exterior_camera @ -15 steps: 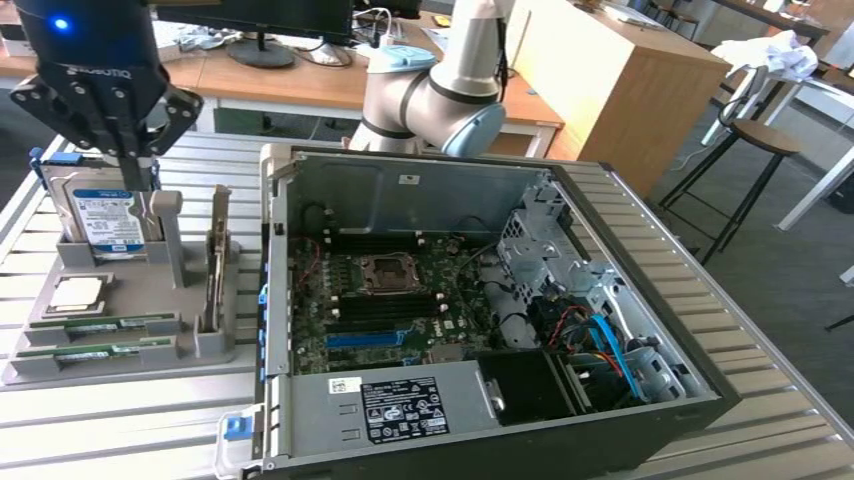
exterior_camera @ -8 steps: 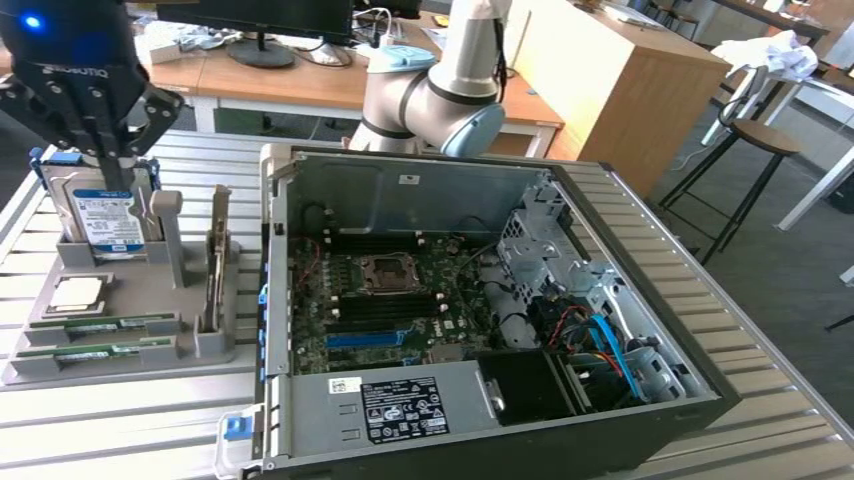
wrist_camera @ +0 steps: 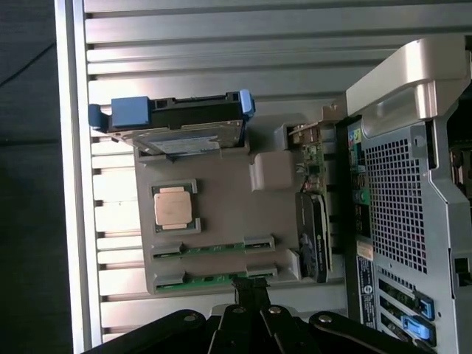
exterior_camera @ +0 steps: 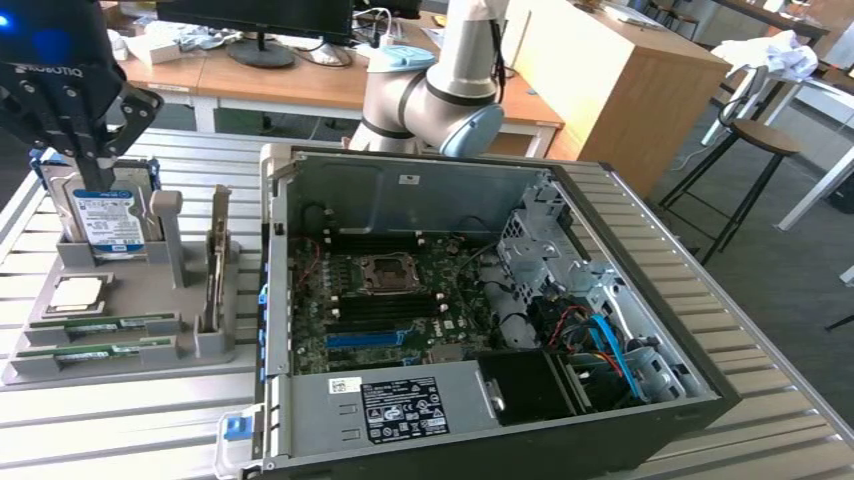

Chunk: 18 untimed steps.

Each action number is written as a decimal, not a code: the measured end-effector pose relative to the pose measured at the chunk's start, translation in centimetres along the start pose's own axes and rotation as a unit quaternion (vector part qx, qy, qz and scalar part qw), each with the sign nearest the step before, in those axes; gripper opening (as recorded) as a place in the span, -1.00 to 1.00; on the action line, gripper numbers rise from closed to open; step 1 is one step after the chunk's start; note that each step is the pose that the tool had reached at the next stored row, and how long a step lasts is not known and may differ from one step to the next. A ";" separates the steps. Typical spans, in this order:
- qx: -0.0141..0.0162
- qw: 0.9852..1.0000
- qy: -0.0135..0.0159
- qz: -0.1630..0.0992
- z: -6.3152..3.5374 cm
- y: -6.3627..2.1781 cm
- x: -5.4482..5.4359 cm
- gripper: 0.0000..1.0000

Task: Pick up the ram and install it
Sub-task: 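Reach for the ram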

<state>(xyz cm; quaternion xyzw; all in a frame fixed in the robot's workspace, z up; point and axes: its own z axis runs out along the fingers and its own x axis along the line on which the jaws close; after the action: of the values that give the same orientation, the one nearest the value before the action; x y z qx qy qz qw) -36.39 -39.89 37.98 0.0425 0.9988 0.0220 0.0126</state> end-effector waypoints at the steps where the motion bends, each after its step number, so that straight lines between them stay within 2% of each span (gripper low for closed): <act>1: 0.000 1.000 0.000 0.000 0.00 -0.01 0.0 -0.80; 11: 0.000 1.000 0.000 0.000 0.00 -0.04 0.1 -0.80; 18: 0.000 1.000 0.000 0.000 -0.03 -0.59 0.0 -0.80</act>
<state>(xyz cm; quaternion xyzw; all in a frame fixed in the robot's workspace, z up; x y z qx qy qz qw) -36.44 -40.47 37.98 0.0426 0.9988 0.0220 0.0126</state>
